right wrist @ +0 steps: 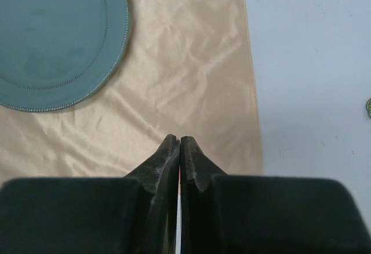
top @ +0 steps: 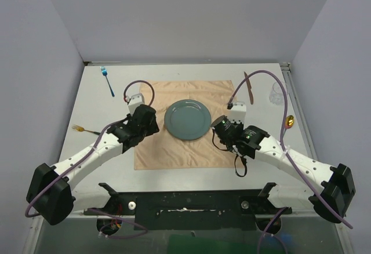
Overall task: Set the dinner table for one person
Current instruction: Adjust the napkin at the center of the board.
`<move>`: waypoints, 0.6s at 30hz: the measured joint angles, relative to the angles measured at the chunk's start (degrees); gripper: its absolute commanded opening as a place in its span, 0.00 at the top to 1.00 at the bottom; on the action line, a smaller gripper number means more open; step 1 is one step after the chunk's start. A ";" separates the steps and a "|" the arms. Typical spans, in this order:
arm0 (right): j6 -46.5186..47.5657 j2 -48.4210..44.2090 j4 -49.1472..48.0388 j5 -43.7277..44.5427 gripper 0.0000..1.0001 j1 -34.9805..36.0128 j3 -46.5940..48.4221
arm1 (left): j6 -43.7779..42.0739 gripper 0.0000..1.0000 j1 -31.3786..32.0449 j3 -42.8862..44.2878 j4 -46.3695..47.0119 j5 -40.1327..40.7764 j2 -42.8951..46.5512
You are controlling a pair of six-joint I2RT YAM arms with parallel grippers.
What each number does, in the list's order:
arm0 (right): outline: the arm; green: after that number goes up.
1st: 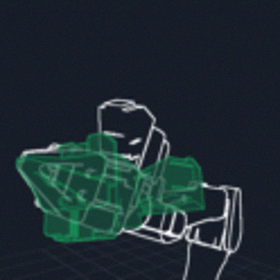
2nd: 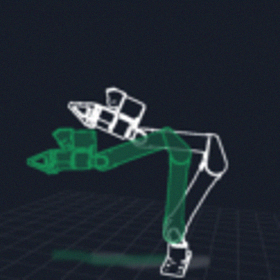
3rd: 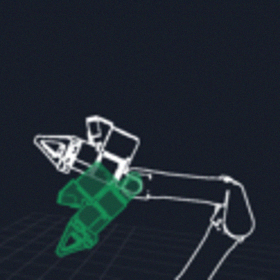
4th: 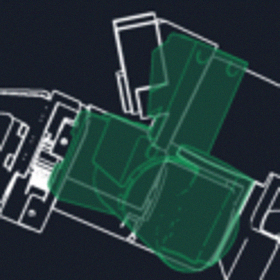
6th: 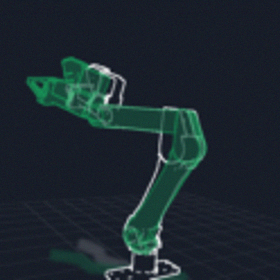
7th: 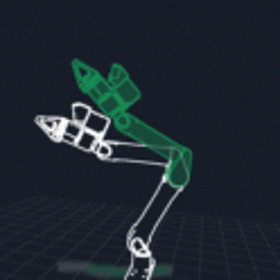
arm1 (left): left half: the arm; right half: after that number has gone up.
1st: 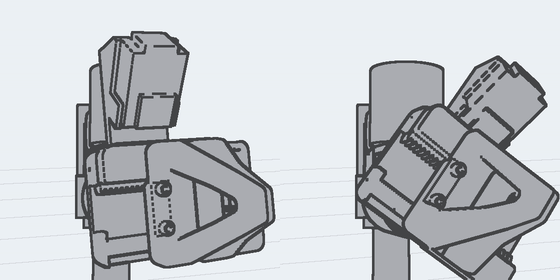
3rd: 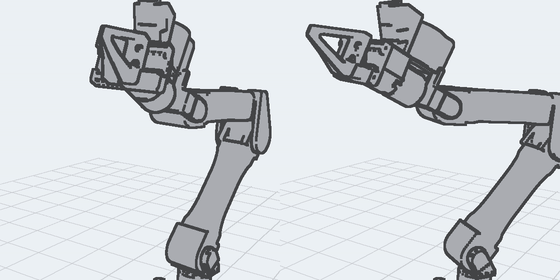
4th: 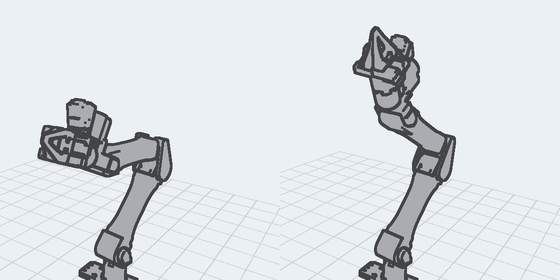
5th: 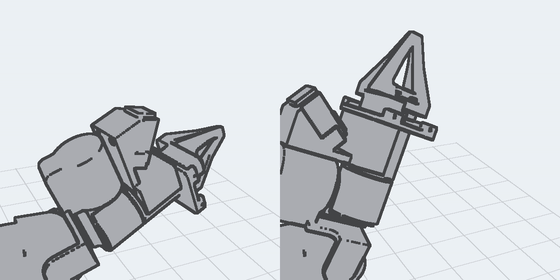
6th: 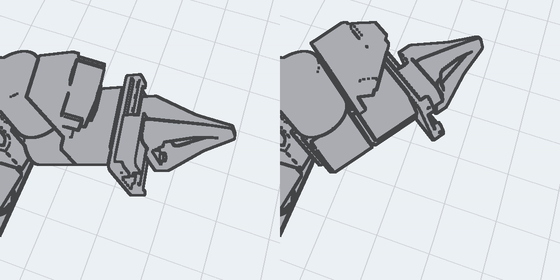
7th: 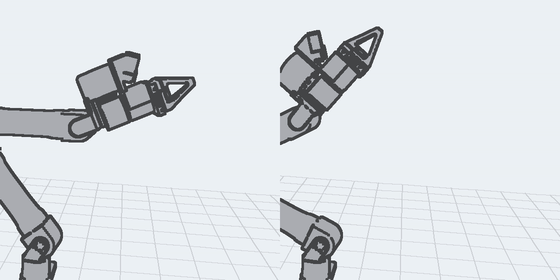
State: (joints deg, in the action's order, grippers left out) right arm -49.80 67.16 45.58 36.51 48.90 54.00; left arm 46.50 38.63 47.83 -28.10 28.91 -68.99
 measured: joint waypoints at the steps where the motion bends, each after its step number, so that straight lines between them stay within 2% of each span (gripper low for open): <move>1: -0.09 0.00 -0.57 0.68 1.00 0.00 -0.15 | -0.79 0.55 -0.92 0.35 1.62 -1.62 -0.48; 5: -0.39 -1.90 -3.85 1.95 1.00 0.00 -3.61 | -3.08 0.55 -5.20 2.12 6.71 -10.91 -3.78; 9: -0.09 -10.58 -10.99 0.15 1.00 0.00 -12.87 | -3.74 0.55 -11.39 2.69 11.67 -21.66 -7.52; 12: 0.24 -18.29 -16.28 -1.64 0.84 -0.07 -20.39 | -3.72 0.55 -14.43 2.67 14.32 -28.09 -9.01; 15: 0.96 -20.59 -19.08 -2.49 0.67 -0.50 -23.56 | -3.67 0.55 -16.11 2.67 16.35 -32.06 -10.49; 18: 1.97 -18.56 -21.35 -3.13 0.65 -0.61 -23.74 | -3.69 0.55 -16.81 2.62 17.49 -33.05 -12.15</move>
State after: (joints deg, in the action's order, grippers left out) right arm -47.83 48.60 24.23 33.39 48.29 30.26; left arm 42.81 21.82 50.46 -10.61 -4.14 -81.14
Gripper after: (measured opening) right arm 0.331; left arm 0.453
